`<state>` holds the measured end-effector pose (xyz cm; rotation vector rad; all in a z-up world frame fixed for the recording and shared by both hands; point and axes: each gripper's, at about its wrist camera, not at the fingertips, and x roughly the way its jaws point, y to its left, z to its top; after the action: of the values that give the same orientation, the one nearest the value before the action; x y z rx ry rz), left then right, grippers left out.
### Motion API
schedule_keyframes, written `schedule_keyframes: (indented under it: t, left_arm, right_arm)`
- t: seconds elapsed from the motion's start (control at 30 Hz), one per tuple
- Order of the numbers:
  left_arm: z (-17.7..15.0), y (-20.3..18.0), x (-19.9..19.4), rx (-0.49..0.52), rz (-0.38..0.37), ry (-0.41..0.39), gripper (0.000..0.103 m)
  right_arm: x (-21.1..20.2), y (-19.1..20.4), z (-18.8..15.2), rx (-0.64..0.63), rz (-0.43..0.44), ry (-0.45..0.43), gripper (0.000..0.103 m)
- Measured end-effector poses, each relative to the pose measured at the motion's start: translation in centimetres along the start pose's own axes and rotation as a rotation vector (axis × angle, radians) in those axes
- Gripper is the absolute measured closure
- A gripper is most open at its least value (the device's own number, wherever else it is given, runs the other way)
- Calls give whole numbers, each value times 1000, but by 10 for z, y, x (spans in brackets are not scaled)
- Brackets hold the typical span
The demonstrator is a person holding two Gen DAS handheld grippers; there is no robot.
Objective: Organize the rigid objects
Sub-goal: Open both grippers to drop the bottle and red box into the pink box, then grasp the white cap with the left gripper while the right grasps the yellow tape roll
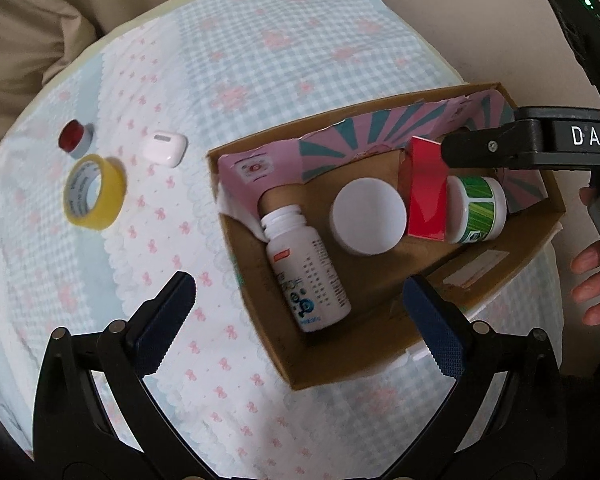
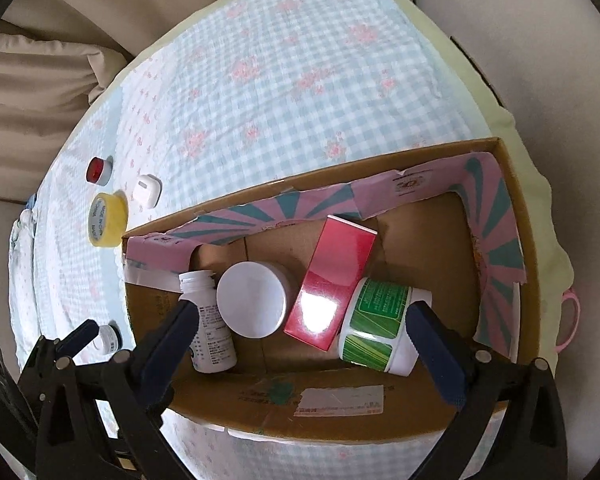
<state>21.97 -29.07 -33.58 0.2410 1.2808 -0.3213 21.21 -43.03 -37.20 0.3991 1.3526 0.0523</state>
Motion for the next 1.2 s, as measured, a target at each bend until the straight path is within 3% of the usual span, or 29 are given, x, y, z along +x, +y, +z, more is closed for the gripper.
schedule_keyframes:
  t: [0.2, 0.43, 0.63, 0.87, 1.2]
  left_arm:
    - [-6, 8, -18, -19, -9, -23, 0]
    - [-34, 40, -63, -48, 4, -73, 0]
    - [-82, 95, -110, -89, 42, -120, 0]
    - [-139, 161, -142, -95, 73, -135, 0]
    - [-196, 253, -155, -120, 32, -161, 0]
  right_arm:
    - [-7, 11, -4, -54, -40, -12, 0]
    - [-44, 34, -21, -96, -59, -80, 0]
    - [-81, 87, -49, -205, -130, -176, 0]
    - [-108, 167, -86, -276, -146, -251, 0]
    - [-88, 270, -111, -350, -142, -274, 0]
